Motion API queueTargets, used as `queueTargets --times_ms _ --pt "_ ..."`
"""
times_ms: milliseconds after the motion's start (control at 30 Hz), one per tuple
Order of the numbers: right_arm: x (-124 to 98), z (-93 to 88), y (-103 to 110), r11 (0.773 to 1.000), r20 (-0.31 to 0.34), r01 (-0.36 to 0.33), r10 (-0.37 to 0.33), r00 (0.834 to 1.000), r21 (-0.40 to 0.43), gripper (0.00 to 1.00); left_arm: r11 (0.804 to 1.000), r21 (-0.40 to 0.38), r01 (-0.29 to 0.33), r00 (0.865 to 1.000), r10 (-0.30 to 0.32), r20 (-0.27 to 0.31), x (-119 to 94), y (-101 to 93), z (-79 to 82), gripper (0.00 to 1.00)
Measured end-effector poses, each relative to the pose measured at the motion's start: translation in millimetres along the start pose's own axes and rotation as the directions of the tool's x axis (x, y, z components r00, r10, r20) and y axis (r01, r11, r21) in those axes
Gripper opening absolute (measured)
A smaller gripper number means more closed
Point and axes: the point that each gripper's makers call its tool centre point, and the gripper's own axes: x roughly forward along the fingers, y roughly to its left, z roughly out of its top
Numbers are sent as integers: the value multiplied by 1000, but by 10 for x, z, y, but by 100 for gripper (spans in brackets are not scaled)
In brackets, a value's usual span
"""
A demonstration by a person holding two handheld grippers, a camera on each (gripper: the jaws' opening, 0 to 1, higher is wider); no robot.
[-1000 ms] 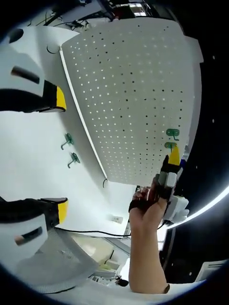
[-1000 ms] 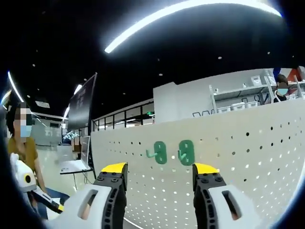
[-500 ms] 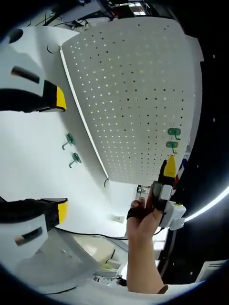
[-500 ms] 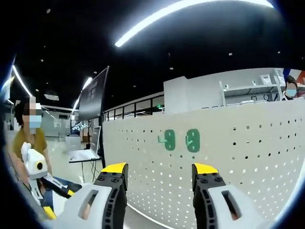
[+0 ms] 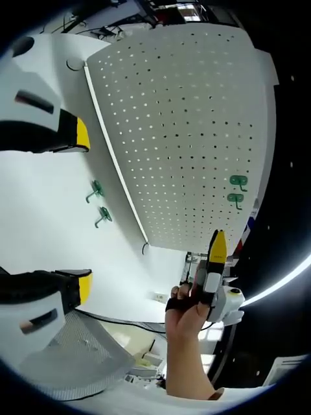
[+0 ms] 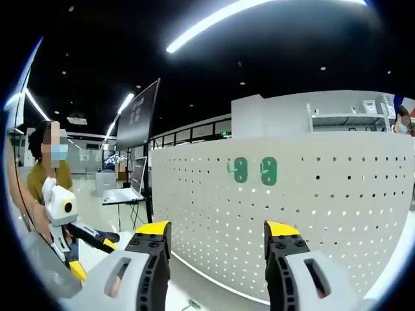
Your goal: Insert the hook assembly into the mounting plate slot until the hook locks in place.
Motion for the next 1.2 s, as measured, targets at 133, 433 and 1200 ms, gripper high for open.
queueTargets --times_ms 133,433,1200 --pt "-76 -81 12 1000 -13 0 1 1000 17 58 1000 -5 -7 1000 7 2 -3 18 -1 75" --pt "-267 -237 41 999 -45 -8 10 999 32 62 1000 4 -7 1000 7 1 -8 17 0 76" --pt "-748 -730 104 996 -161 -14 28 987 87 63 1000 9 1 1000 -1 -12 -29 13 -50 76"
